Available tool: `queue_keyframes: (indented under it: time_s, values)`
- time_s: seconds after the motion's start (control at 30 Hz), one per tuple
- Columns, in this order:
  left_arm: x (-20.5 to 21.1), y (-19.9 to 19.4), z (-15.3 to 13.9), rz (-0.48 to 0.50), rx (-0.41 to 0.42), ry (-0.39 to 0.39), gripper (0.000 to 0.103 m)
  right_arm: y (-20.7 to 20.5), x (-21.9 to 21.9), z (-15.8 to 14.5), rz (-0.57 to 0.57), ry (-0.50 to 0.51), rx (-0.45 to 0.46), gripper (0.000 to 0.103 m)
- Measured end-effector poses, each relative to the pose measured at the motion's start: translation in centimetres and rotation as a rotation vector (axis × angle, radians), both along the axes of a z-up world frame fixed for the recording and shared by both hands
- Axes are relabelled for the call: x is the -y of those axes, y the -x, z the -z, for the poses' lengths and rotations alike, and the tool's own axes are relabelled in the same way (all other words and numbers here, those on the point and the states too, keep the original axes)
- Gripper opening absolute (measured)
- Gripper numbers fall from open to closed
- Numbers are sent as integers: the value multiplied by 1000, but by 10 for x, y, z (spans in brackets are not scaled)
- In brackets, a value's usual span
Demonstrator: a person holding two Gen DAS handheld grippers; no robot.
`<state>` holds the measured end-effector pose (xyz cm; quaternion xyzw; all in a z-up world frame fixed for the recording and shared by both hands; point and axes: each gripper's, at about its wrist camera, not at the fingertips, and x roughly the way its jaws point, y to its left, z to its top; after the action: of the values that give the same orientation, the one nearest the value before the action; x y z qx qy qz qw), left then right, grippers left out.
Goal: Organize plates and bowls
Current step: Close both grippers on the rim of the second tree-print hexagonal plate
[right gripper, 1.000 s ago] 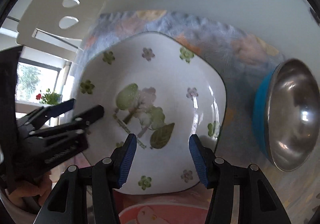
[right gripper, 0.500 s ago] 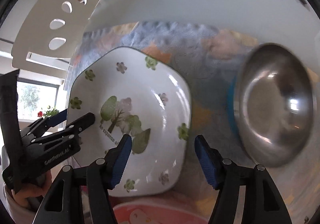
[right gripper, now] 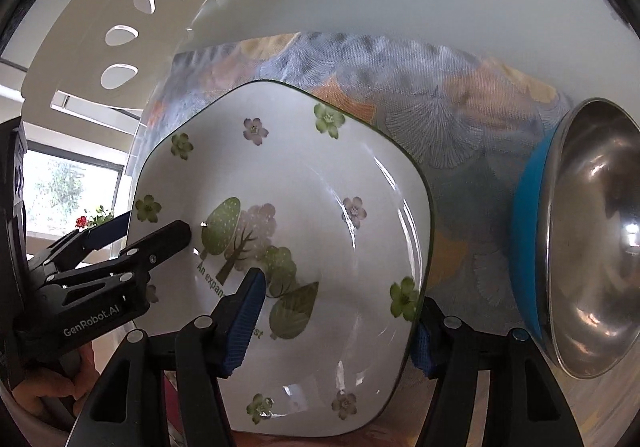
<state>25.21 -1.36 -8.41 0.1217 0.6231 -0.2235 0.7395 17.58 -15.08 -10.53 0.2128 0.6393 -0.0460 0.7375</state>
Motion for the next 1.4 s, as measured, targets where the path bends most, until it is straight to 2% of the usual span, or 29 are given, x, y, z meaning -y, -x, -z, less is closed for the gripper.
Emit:
queue_keyframes:
  time_s: [0.2,0.23,0.27,0.3,0.33,0.4,0.43,0.53,0.63,0.83,0.93,1.03,1.17,1.4]
  values:
    - [3,-4,1,-7,19,4,80,0,5,-1,10,-8,0,54]
    - [4,-3,1,-12,21,5,75,1,6,-2,14,-11,0,52]
    - [3,-3,-3,-24,33,16,57,4,10,-3,23,-19,6,50]
    - [4,-2,-7,-21,41,35,49,6,15,-4,38,-34,16,44]
    - [7,0,-9,-3,32,57,27,11,22,-7,47,-44,25,35]
    - [15,6,-10,28,57,33,29,16,32,-12,60,-64,50,25]
    - [19,10,-10,58,82,14,29,16,33,-13,47,-68,49,23]
    - [19,10,-10,66,68,26,28,17,33,-14,21,-71,49,23]
    - [17,5,-12,48,43,40,28,18,29,-24,-30,-39,89,22]
    - [16,7,-11,48,55,27,28,12,20,-35,-91,-55,125,20]
    - [13,6,-19,46,59,38,28,14,18,-41,-92,-64,157,19]
    - [2,0,-29,3,33,113,28,13,11,-51,-98,-60,181,19]
    - [0,4,-45,21,68,103,28,17,9,-65,-114,-57,193,19]
    - [-8,13,-70,27,86,116,28,30,11,-89,-67,-76,224,19]
